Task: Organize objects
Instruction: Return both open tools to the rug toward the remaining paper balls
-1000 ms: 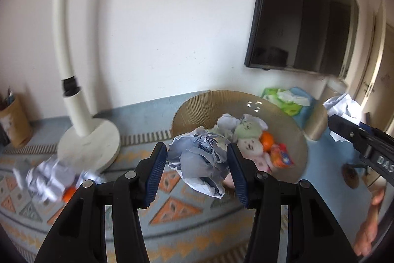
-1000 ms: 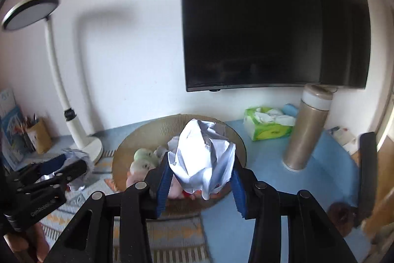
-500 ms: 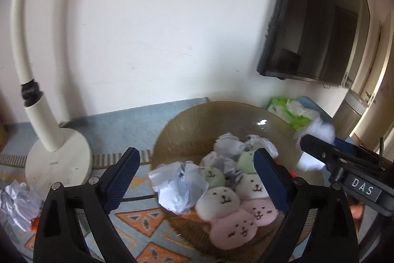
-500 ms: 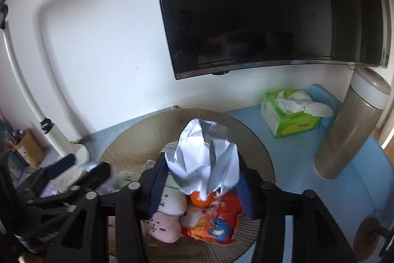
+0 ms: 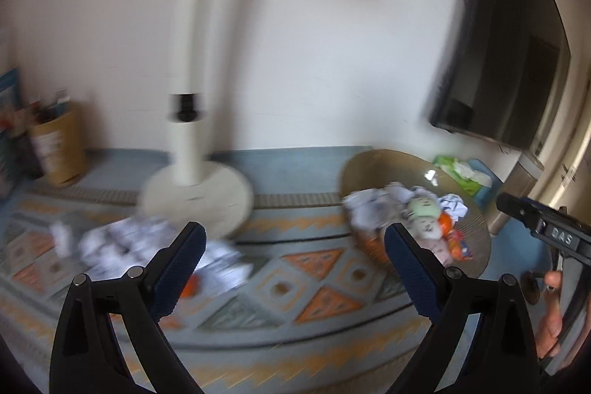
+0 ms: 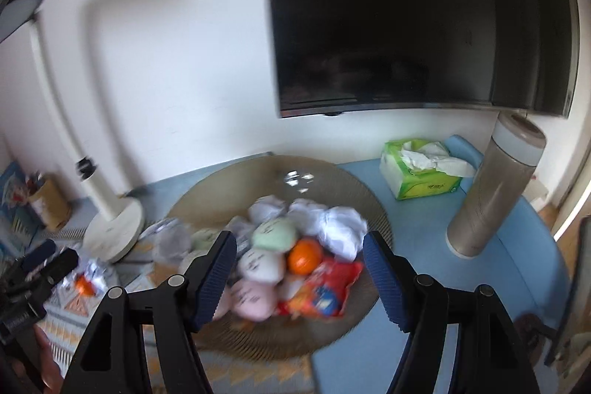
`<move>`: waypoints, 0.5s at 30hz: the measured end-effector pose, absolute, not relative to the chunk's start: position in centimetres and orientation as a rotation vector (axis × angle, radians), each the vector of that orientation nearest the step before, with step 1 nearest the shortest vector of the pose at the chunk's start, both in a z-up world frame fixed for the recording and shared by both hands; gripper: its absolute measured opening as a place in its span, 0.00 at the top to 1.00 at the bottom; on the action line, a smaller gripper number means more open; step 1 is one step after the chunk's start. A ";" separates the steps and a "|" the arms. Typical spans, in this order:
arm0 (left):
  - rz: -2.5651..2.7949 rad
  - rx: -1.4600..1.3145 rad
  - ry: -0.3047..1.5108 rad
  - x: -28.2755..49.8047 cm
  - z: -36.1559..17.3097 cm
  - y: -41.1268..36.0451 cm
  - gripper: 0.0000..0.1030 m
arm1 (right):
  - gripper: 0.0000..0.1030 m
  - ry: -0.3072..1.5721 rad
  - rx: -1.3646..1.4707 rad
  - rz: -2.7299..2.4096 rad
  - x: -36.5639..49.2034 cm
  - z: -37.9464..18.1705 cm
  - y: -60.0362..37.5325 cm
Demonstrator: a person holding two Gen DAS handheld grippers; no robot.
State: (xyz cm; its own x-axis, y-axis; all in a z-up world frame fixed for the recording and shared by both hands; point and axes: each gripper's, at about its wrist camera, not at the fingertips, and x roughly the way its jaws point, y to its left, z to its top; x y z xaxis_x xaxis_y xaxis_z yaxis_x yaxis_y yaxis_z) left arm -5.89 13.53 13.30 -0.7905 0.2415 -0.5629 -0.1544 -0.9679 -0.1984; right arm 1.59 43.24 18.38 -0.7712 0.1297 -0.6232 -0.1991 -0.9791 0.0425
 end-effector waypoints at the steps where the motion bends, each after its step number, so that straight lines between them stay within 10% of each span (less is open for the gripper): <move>1: 2.809 -0.899 -0.228 -4.9 13.4 12.2 0.01 | 0.31 0.155 -0.979 2.821 2.2 18.5 42.2; 15: 3.038 -1.161 -0.350 3.0 3.8 -1.8 0.01 | 0.19 0.171 -1.205 2.984 5.7 7.1 23.7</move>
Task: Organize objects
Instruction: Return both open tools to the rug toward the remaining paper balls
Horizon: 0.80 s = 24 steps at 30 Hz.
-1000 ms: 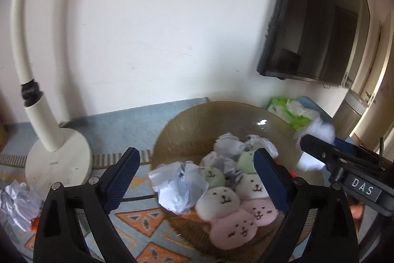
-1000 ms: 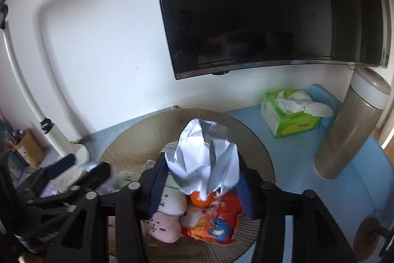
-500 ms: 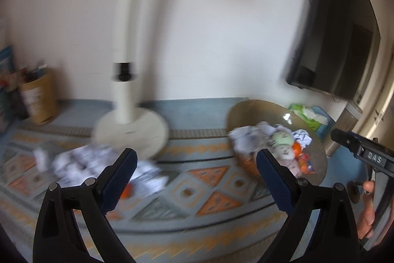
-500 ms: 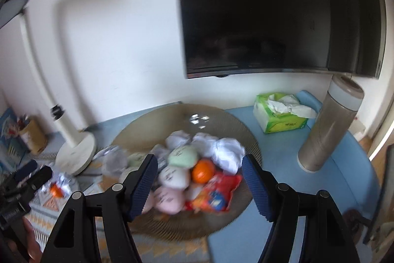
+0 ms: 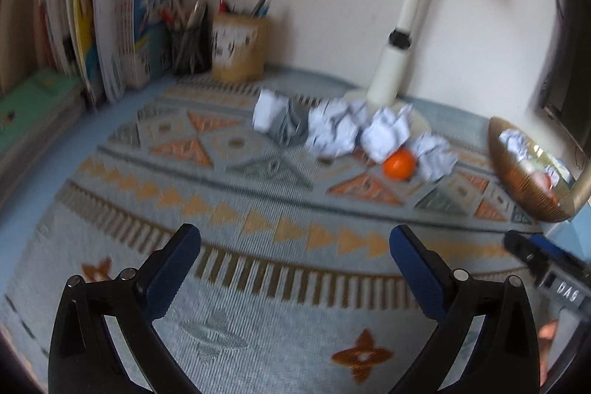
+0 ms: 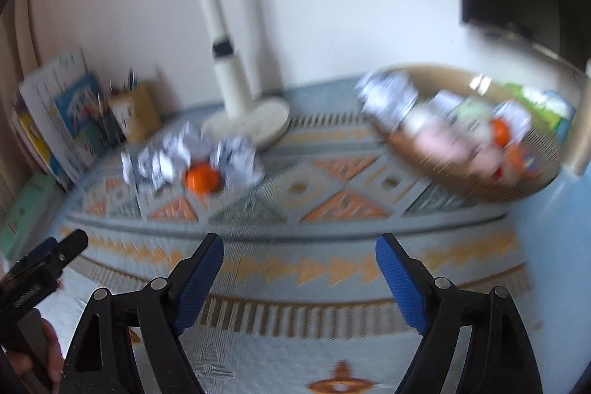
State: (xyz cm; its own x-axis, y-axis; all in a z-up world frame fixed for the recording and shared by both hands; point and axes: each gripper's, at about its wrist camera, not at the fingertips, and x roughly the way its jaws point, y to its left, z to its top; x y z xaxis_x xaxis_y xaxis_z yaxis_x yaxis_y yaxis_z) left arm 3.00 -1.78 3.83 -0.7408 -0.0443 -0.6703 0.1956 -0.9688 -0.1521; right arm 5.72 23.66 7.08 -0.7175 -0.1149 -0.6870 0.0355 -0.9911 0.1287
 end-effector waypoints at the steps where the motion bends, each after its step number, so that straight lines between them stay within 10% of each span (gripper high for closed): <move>1: -2.794 1.073 0.333 2.9 3.4 -1.9 0.01 | 0.19 -0.162 1.163 -2.810 5.5 6.2 23.0; 24: -2.821 1.073 0.404 -0.1 6.6 -5.8 0.01 | 0.09 -0.059 1.203 -2.683 3.3 6.5 20.2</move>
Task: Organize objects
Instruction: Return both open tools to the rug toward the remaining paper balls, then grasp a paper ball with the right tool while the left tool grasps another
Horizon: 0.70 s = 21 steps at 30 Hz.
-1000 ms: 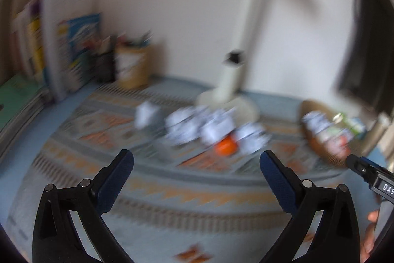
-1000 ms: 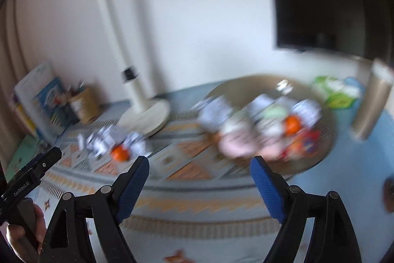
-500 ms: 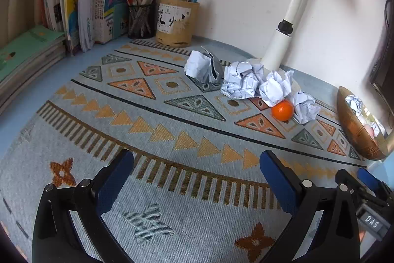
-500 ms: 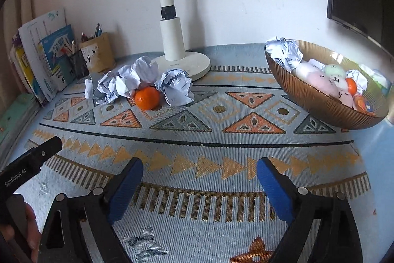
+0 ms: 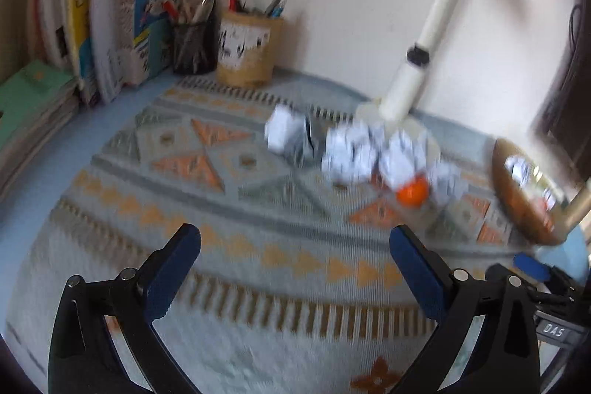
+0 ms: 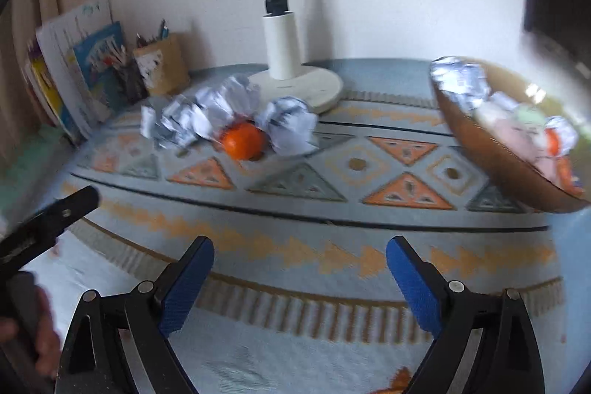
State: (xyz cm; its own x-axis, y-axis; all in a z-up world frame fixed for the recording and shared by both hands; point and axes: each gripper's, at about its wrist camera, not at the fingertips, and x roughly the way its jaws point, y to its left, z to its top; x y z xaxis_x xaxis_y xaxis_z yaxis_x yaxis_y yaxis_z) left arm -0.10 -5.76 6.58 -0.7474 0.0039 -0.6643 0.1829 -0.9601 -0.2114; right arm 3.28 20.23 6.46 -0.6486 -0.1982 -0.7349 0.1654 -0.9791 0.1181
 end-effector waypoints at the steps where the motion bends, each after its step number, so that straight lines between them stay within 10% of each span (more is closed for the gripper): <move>1: -2.829 1.053 0.388 -0.8 7.2 -6.3 0.01 | 0.09 -0.084 1.220 -2.659 2.6 7.1 20.3; 9: -2.930 1.156 0.372 -10.9 5.6 -9.6 0.02 | 0.09 -0.129 1.183 -2.647 -4.6 7.6 20.1; 16: -2.930 1.245 0.448 -15.6 2.8 -9.7 0.10 | 0.30 -0.273 1.240 -2.575 -9.7 5.2 20.4; 21: -2.943 1.327 0.460 -16.2 1.8 -8.9 0.41 | 0.40 -0.305 1.216 -2.564 -10.7 4.3 20.1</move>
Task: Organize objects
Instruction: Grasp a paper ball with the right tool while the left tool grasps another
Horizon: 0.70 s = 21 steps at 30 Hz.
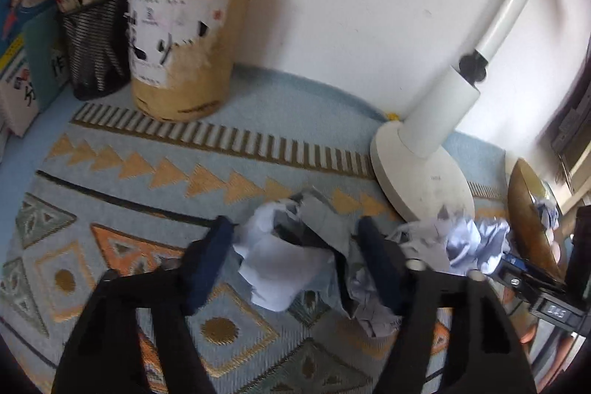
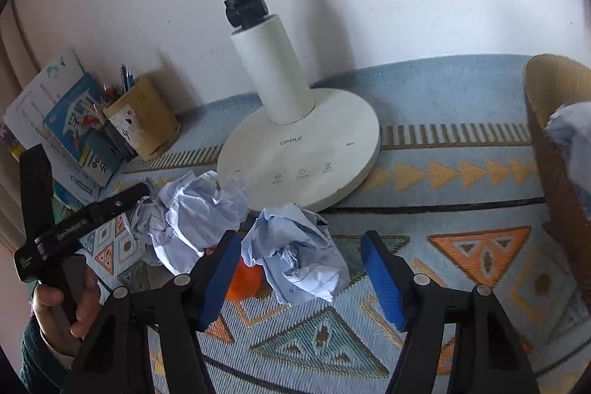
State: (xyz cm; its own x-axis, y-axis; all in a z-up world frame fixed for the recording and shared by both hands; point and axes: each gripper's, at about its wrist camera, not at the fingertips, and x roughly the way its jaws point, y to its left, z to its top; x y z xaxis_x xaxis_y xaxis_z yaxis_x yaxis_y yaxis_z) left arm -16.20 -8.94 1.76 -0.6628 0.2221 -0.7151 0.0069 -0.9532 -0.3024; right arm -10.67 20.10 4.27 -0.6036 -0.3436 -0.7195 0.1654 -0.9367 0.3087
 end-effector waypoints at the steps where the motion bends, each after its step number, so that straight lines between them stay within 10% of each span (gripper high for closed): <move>1: 2.732 -1.224 -0.416 -16.1 1.8 -8.8 0.43 | 0.48 -0.307 1.223 -2.554 -10.8 3.9 20.0; 6: 2.757 -1.177 -0.383 -15.6 2.2 -8.2 0.65 | 0.58 -0.277 1.183 -2.582 -10.3 4.2 19.7; 21: 2.784 -1.084 -0.404 -2.3 6.3 -2.5 0.66 | 0.59 -0.283 1.170 -2.546 -1.4 7.1 21.3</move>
State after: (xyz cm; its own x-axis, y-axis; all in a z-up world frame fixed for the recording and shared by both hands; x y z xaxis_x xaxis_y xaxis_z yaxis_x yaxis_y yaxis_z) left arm -2.29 -2.45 6.30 -0.7345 0.2131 -0.6443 -0.0210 -0.9561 -0.2923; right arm -1.35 21.28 7.12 -0.6111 -0.3705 -0.6995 0.2081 -0.9278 0.3097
